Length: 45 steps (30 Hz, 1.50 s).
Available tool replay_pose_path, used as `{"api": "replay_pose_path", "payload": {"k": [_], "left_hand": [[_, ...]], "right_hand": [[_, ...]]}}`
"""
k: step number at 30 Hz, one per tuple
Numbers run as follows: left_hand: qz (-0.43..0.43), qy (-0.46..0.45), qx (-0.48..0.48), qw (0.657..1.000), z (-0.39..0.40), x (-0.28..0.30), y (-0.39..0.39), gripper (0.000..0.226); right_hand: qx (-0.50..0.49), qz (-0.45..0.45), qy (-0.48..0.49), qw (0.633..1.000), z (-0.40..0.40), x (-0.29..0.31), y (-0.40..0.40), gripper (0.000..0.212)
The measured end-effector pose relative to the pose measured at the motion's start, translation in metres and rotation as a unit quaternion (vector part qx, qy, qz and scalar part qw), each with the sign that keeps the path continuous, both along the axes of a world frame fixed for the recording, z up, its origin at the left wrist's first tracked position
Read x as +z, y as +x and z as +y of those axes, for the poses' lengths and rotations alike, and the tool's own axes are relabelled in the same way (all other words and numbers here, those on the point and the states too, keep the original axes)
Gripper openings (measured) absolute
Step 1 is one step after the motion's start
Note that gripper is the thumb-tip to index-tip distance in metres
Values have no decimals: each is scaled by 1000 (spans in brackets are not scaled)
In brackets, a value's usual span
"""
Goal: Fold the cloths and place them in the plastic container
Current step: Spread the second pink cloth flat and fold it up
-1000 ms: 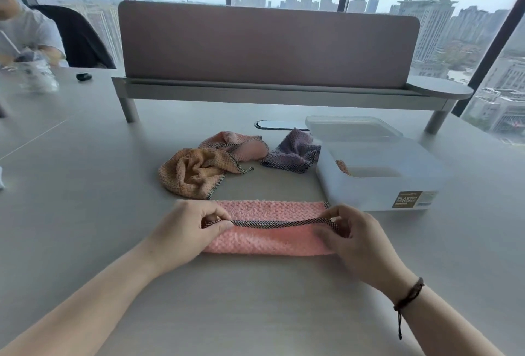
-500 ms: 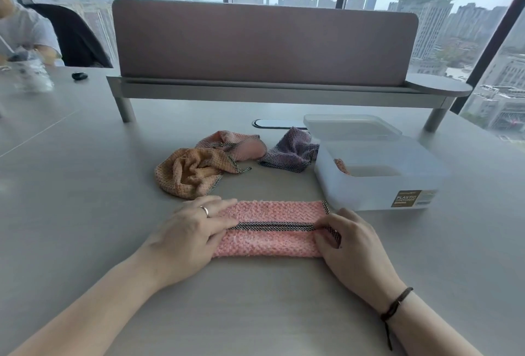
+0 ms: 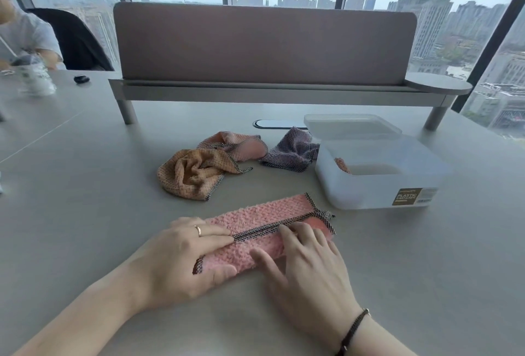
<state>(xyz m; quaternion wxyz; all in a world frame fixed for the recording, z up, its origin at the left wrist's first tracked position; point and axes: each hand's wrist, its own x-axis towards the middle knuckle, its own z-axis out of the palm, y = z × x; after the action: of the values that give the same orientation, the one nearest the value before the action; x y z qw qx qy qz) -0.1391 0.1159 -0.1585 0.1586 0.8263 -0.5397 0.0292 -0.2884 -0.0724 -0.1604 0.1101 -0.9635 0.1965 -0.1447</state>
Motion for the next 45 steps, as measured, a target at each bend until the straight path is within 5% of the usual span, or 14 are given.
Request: {"api": "replay_pose_path", "payload": {"k": [5, 10, 14, 18, 24, 31, 39, 45], "left_hand": [[150, -12, -51, 987, -7, 18, -15, 42], [108, 45, -112, 987, -31, 22, -33, 47], [45, 22, -134, 990, -49, 14, -26, 49], [17, 90, -160, 983, -58, 0, -26, 56], [44, 157, -175, 971, -49, 6, -35, 74], [-84, 165, -197, 963, -41, -7, -33, 76], [11, 221, -203, 954, -44, 3, -37, 75], [9, 179, -206, 962, -42, 2, -39, 74]], "right_hand": [[91, 80, 77, 990, -18, 6, 19, 74], [161, 79, 108, 978, -58, 5, 40, 51], [166, 45, 63, 983, -73, -7, 41, 57], [149, 10, 106, 983, -73, -8, 46, 64], [160, 140, 52, 976, -69, -2, 50, 84], [185, 175, -4, 967, -73, -1, 48, 88], [207, 165, -17, 964, -76, -3, 46, 85], [231, 62, 19, 971, -74, -1, 27, 82]]}}
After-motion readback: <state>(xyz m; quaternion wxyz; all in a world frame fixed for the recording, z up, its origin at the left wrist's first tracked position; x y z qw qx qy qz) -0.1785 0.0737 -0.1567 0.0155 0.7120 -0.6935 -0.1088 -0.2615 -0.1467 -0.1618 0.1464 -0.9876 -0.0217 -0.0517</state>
